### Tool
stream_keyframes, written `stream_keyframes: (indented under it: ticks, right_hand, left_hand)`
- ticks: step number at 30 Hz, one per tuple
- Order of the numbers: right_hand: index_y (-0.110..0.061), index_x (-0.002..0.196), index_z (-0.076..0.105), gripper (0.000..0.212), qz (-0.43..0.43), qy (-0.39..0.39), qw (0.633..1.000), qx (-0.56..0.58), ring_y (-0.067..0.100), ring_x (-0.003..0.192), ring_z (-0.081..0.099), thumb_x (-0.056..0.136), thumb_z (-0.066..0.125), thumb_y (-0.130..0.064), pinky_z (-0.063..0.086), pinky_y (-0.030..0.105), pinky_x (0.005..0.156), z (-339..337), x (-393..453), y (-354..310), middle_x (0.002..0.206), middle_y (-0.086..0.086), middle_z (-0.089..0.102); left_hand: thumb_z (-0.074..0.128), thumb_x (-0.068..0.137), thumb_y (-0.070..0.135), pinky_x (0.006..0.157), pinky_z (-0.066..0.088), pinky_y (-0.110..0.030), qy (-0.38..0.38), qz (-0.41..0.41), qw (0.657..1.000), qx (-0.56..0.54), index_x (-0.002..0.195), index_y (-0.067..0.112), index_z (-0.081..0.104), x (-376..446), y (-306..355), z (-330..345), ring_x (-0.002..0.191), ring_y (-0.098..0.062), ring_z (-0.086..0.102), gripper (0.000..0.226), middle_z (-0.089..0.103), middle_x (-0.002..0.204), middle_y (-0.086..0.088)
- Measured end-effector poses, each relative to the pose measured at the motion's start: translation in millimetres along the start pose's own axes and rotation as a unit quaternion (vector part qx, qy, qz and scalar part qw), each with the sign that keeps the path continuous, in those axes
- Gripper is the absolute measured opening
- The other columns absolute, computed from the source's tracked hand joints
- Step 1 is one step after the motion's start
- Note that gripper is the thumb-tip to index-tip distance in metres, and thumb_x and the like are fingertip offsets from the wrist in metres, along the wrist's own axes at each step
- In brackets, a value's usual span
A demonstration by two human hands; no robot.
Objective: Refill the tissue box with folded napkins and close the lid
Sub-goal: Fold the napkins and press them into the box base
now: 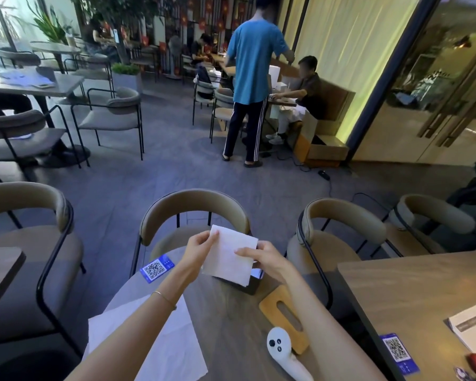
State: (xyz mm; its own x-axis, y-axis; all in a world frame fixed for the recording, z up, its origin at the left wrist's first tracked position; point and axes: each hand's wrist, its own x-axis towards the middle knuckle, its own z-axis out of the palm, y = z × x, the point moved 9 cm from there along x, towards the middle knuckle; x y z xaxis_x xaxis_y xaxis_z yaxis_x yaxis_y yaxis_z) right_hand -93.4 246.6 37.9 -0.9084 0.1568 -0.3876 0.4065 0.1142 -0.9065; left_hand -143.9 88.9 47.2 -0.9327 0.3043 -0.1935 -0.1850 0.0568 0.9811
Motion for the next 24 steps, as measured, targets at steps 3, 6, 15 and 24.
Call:
stream_keyframes:
  ticks: [3, 6, 15, 24]
  right_hand:
    - [-0.002, 0.119, 0.06, 0.044, 0.029, 0.061, 0.995, 0.08, 0.029, 0.101, 0.064, 0.083, 0.074, -0.022, 0.055, 0.033, 0.074, -15.8, 5.3, 11.0, 0.115, 0.018, 0.068]
    - [-0.009, 0.12, 0.057, 0.047, 0.087, 0.111, 0.98, 0.142, 0.033, 0.102, 0.065, 0.081, 0.075, -0.028, 0.059, 0.04, 0.077, -26.7, 17.2, 31.4, 0.111, 0.016, 0.067]
    - [-0.004, 0.136, 0.048, 0.057, 0.191, 0.216, 0.957, 0.023, 0.033, 0.114, 0.06, 0.085, 0.069, -0.013, 0.052, 0.039, 0.094, -48.7, 64.8, 82.1, 0.128, 0.015, 0.06]
    - [0.002, 0.133, 0.052, 0.037, 0.244, 0.224, 0.937, -0.107, 0.031, 0.126, 0.054, 0.097, 0.047, -0.007, 0.044, 0.033, 0.101, -33.3, 109.5, 113.3, 0.136, 0.018, 0.056]
  left_hand:
    - [0.047, 0.095, 0.034, 0.073, 0.052, -0.028, -0.045, -0.01, 0.998, -0.036, 0.102, 0.02, 0.06, 11.5, -4.9, 16.6, 0.091, -0.019, 0.059, 0.02, 0.061, 0.096, -0.001]
    - [0.054, 0.093, 0.023, 0.067, 0.054, -0.021, -0.085, -0.021, 0.995, -0.044, 0.119, 0.011, 0.054, 26.1, -10.7, 35.3, 0.093, -0.017, 0.061, 0.029, 0.061, 0.103, -0.002]
    - [0.047, 0.087, -0.006, 0.08, 0.046, -0.025, -0.082, -0.035, 0.972, 0.216, 0.131, 0.015, 0.028, 93.3, -48.5, 71.8, 0.105, -0.019, 0.045, 0.052, 0.042, 0.117, -0.006]
    - [0.04, 0.086, 0.0, 0.086, 0.045, -0.048, -0.142, 0.009, 0.867, 0.477, 0.13, 0.01, 0.031, 118.8, -95.1, 94.7, 0.103, -0.042, 0.055, 0.046, 0.051, 0.115, -0.024]
